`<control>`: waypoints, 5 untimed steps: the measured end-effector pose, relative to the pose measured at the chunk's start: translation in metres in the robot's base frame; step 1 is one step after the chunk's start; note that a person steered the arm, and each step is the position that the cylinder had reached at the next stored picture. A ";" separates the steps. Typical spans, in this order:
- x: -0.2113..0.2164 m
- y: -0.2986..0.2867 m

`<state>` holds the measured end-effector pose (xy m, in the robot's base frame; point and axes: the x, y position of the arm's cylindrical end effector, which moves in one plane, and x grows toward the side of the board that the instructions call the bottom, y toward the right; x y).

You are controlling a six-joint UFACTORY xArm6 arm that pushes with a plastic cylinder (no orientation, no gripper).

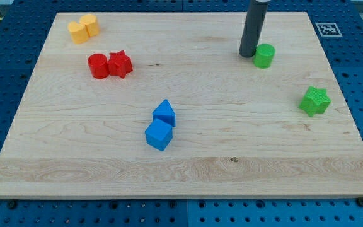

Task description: Push the green circle to the top right of the green star

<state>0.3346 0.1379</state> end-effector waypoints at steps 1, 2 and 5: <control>0.010 0.013; 0.021 0.028; 0.012 0.055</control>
<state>0.3462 0.1927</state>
